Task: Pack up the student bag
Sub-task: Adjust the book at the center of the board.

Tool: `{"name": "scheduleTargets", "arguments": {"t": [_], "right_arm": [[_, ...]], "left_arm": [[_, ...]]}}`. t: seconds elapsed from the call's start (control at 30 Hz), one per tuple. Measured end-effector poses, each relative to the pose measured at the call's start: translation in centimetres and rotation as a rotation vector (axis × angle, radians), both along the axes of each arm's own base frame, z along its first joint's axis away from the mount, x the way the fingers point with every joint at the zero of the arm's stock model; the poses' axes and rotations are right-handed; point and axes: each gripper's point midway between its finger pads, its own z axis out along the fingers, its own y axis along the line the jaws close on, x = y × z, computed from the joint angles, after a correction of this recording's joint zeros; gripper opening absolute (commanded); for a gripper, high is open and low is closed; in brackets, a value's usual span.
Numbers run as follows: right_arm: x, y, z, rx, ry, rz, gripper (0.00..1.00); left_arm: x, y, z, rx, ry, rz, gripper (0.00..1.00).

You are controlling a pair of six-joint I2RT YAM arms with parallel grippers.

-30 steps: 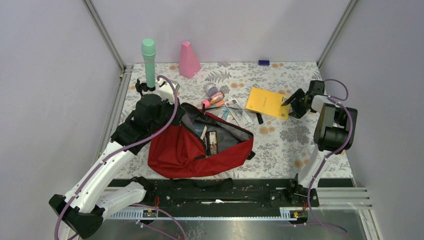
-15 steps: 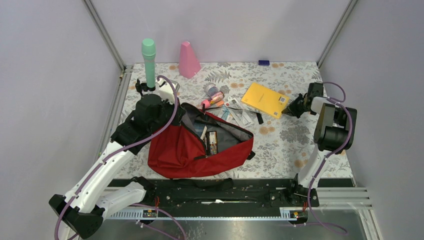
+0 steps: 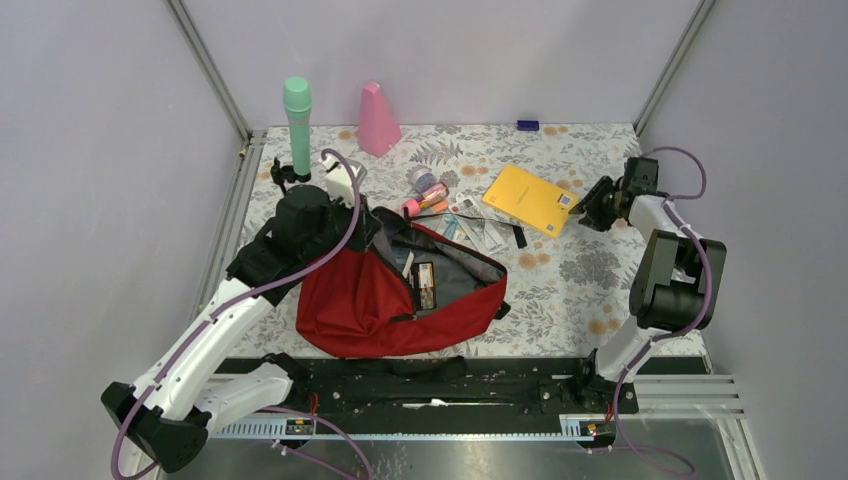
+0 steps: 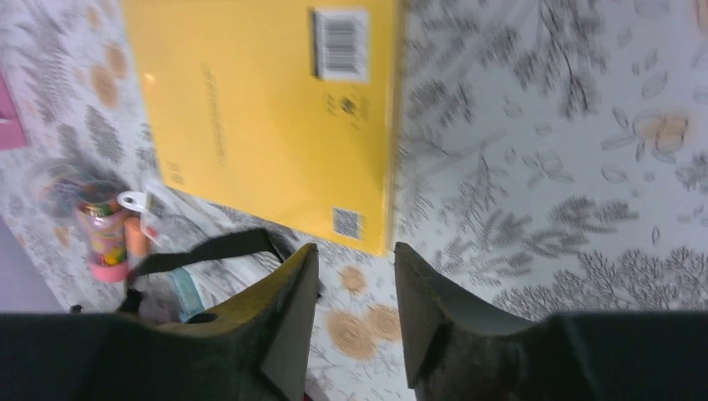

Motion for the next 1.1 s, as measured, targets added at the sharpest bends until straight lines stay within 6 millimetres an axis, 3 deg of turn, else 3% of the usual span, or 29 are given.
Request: {"name": "scheduleTargets", "arguments": {"t": [0.03,0.1,0.23,0.27,0.5,0.67,0.8,0.93,1.1], "right_arm": [[0.7,-0.2,0.8,-0.01,-0.022,0.009,0.59],[2.4,-0.4,2.5,-0.019,-0.067,0.03,0.62],[7.0,-0.9,5.0,-0.016,-0.149,0.07,0.66],[8.0,-0.9,5.2,-0.012,-0.16,0.078,0.74],[14.0,-1.9,3.7,0.021,-0.166,0.089,0.77],[16.4,-2.4,1.2,0.046,-0.119,0.07,0.78],[16.2,-2.4,-1.3,0.064,-0.038,0.065,0.79],[14.7,-2.2,-3.3,0.069,0.064,0.083,0.79],[13.1,-1.4,-3.5,0.085,0.123,0.157,0.76]], "left_arm": [[0.1,-0.3,-0.2,-0.002,0.007,-0.01,0.45],[0.3,-1.1,-0.9,-0.001,0.04,-0.03,0.67],[0.9,-2.9,-1.8,0.016,0.088,-0.051,0.88],[1.0,-3.2,-1.8,0.023,0.088,-0.055,0.91],[2.4,-7.4,1.5,-0.01,0.028,-0.066,0.99],[3.2,-10.1,1.7,-0.052,0.022,-0.087,0.99],[3.1,-12.3,1.5,-0.09,0.038,-0.128,0.99],[4.4,-14.0,0.8,-0.118,0.074,-0.113,0.99],[6.6,-16.6,-1.4,-0.148,0.135,-0.087,0.99]]}}
